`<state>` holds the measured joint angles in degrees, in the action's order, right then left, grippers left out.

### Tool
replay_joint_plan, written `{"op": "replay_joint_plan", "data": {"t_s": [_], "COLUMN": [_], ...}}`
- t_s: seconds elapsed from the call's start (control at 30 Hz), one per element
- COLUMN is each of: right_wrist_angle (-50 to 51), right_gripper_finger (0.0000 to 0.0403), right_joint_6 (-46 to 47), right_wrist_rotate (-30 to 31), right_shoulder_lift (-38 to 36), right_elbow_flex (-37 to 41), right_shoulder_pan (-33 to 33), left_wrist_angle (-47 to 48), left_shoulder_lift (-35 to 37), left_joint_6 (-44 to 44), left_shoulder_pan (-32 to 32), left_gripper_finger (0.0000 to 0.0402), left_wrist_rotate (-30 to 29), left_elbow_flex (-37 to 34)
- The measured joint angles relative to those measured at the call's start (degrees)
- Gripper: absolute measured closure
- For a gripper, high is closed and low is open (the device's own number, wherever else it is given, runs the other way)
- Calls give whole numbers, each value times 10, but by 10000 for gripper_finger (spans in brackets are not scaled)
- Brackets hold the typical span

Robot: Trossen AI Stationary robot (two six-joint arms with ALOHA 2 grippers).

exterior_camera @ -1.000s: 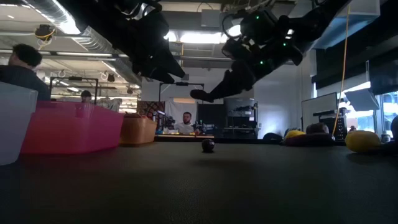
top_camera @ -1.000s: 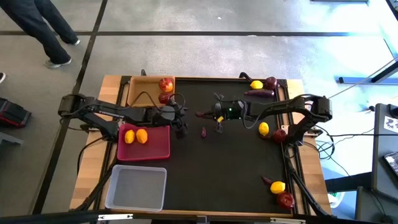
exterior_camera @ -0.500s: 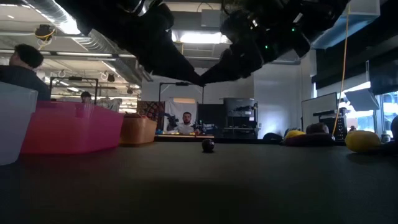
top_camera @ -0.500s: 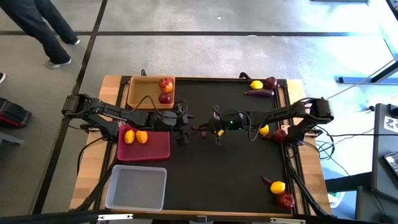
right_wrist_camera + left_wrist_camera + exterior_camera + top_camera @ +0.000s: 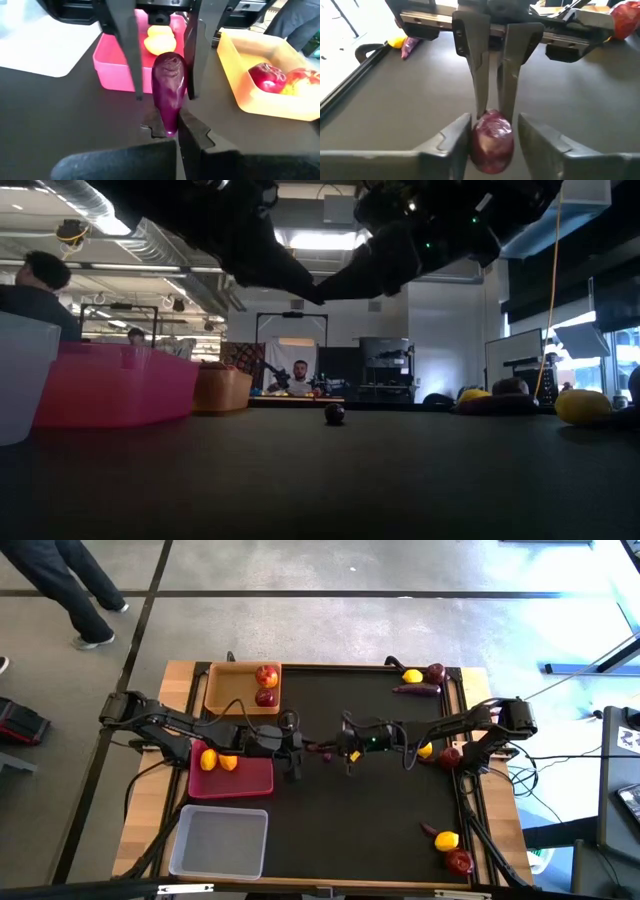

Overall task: Sort produce into baskets
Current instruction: Put the top left eggplant into the transparent bin

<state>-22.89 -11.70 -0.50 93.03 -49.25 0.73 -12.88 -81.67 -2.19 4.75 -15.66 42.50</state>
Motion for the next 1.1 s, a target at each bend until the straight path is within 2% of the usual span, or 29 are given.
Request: {"op": "replay_joint_plan", "data": {"t_s": [0.2,0.3,0.4,0.53,0.63,0.73,0.9,1.1], "right_wrist_angle": [4,1,10,94,164,235,285,294], "right_gripper_finger": [393,357,306,250,226,214,210,210], "right_joint_6": [5,12,14,33,56,71,87,87], "right_wrist_rotate": [0,-2,-5,-6,-6,-6,-6,-5], "right_shoulder_lift": [0,0,-2,-39,-72,-92,-92,-88], "right_elbow_flex": [-2,-2,-3,-3,-3,-3,-3,-3], "right_shoulder_pan": [0,0,-1,-4,-4,-4,-4,-4], "left_wrist_angle": [0,1,18,115,211,301,417,530], "left_shoulder_lift": [0,1,8,29,42,51,56,57], "left_joint_6": [8,8,5,-23,-53,-97,-197,-384], "left_shoulder_pan": [0,1,4,19,48,84,157,250], "left_gripper_finger": [311,319,312,305,311,314,307,312], "left_wrist_rotate": [0,0,0,-1,1,3,35,114], "left_elbow_flex": [0,0,1,33,64,92,121,142]}}
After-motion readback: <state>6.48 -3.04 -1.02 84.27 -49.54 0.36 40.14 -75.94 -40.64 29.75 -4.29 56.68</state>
